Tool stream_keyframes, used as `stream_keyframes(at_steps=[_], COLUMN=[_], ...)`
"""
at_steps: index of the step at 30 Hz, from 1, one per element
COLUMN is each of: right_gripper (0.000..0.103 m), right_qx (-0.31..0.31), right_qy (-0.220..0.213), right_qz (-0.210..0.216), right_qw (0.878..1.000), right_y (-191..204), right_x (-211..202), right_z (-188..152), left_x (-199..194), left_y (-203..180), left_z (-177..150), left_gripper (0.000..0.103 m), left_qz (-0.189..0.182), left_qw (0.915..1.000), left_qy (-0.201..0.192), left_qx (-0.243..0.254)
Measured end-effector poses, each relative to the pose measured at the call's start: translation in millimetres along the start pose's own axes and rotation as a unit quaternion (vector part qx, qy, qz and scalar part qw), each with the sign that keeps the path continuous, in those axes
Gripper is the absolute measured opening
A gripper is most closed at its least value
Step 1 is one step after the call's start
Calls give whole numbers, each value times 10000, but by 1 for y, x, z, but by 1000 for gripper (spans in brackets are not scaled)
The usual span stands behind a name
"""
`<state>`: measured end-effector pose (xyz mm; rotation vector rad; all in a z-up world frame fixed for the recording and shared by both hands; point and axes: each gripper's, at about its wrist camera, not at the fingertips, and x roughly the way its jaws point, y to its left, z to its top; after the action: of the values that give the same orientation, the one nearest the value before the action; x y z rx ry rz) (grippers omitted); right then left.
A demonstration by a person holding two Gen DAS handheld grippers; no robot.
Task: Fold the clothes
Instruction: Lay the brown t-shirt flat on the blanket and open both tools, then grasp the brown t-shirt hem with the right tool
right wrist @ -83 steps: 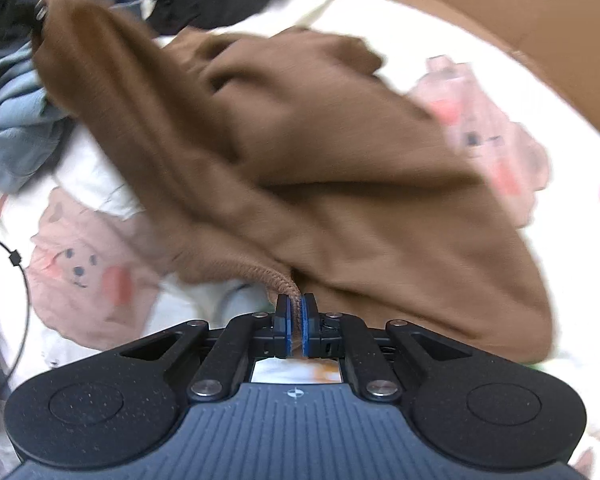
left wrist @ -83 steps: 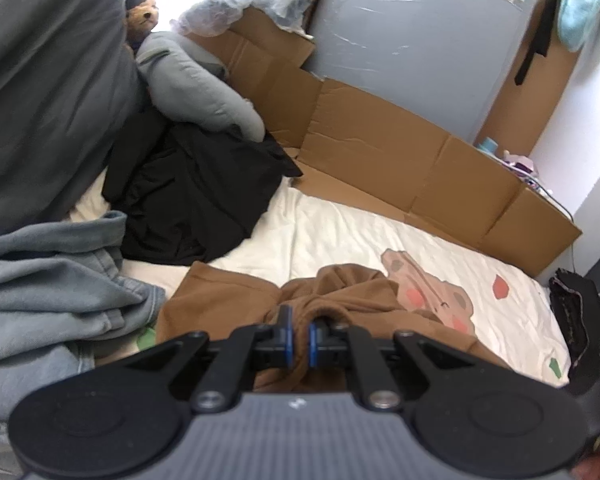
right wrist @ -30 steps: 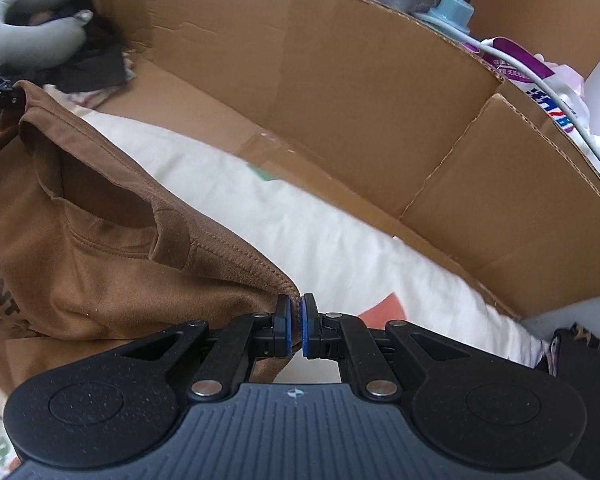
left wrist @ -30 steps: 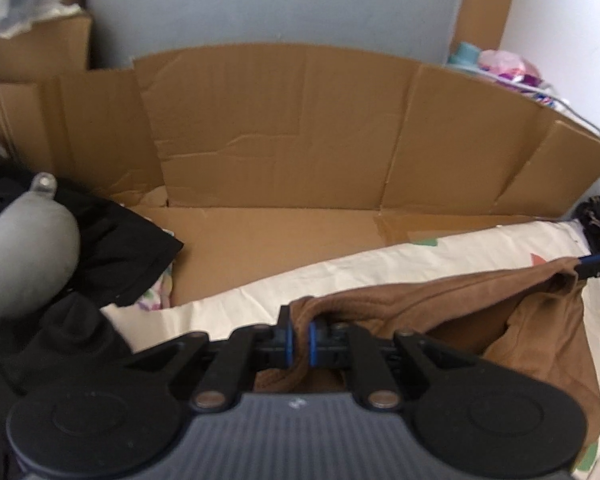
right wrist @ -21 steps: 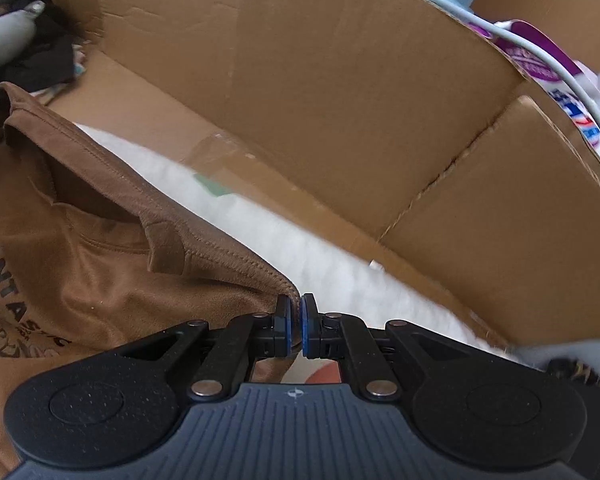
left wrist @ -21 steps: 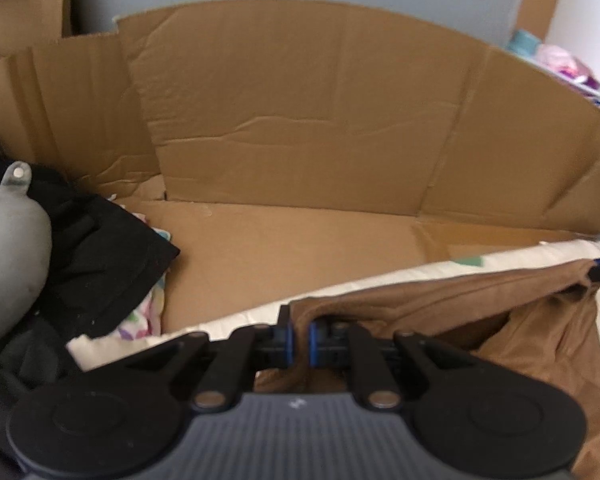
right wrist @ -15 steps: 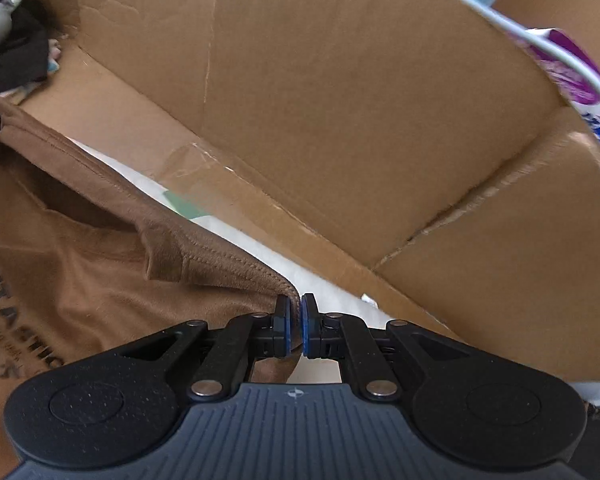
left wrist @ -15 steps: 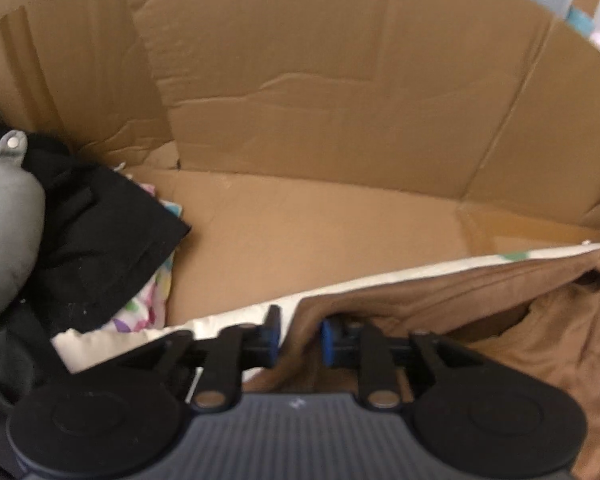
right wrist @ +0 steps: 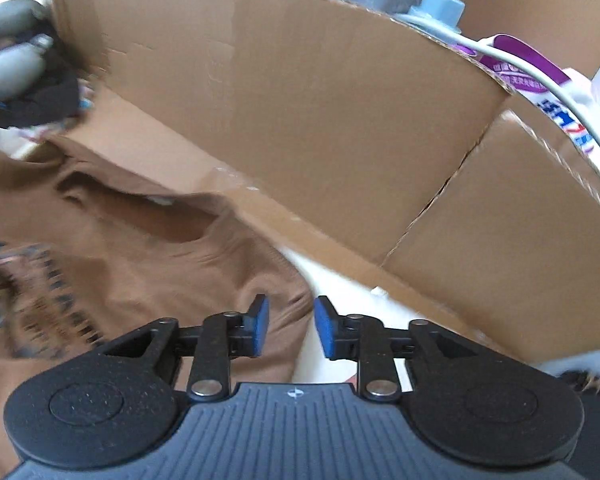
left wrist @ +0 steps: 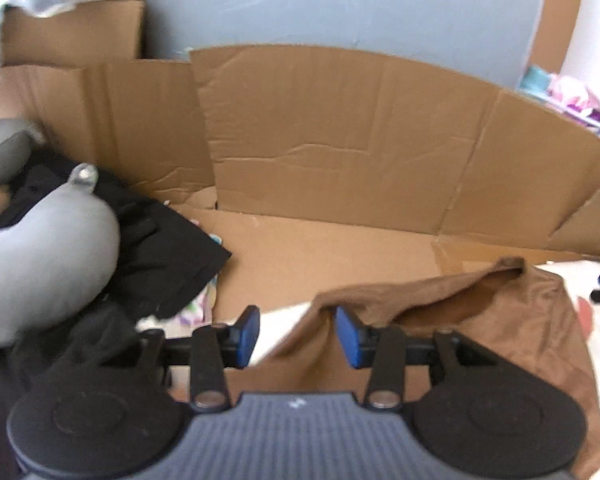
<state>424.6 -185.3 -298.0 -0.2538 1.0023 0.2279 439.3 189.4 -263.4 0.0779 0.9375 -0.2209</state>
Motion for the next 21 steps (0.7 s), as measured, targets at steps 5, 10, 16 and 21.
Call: stream_keyframes(at_steps=[5,10,16,21], right_gripper=[37,44,53,54], right_qx=[-78,-118,-232,-562], right_qy=[-70,-262,-783,-1042], right_qz=[455,747,1048,985], right_qw=[9989,9968,9911,9881], right_y=[18,41,79,116], right_x=[-31,-59,-91,-111], right_z=[-28,-57,-97,-140], left_x=[-40,-72,-95,-109], left_y=[-5,-12,-8,-6], left_z=[-40,-82,-132,-172], left_gripper=[49,54,58,65], left_qz=[-75,61,116,212], left_qw=[9999,10000,9984,9951], left_qy=[21,4,73,104], left_qx=[-115,-68,-543,-959])
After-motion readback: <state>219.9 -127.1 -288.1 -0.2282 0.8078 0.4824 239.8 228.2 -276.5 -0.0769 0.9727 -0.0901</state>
